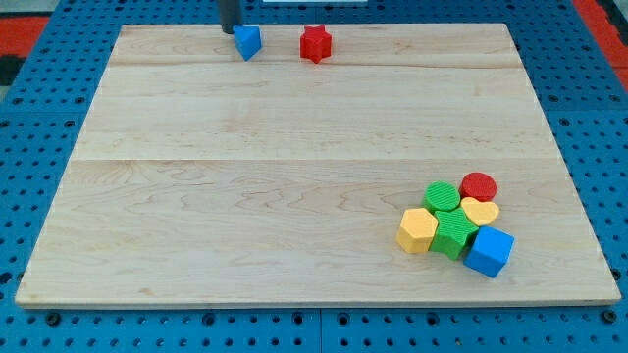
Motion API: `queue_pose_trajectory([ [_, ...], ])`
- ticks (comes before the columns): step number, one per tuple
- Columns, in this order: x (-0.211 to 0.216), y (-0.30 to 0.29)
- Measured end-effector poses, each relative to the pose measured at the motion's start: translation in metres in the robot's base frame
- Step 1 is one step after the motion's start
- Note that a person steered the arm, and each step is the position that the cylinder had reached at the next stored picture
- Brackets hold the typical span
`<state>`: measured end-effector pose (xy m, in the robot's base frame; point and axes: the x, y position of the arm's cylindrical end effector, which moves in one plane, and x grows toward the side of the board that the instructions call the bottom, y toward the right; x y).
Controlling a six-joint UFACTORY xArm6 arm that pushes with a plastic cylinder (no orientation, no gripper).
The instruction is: Move blue triangle towards center
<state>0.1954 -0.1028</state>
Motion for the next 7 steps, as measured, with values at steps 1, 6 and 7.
queue_pose_trajectory([
  [1,0.005,0.009],
  [6,0.058,0.002],
  [7,0.085,-0.004],
])
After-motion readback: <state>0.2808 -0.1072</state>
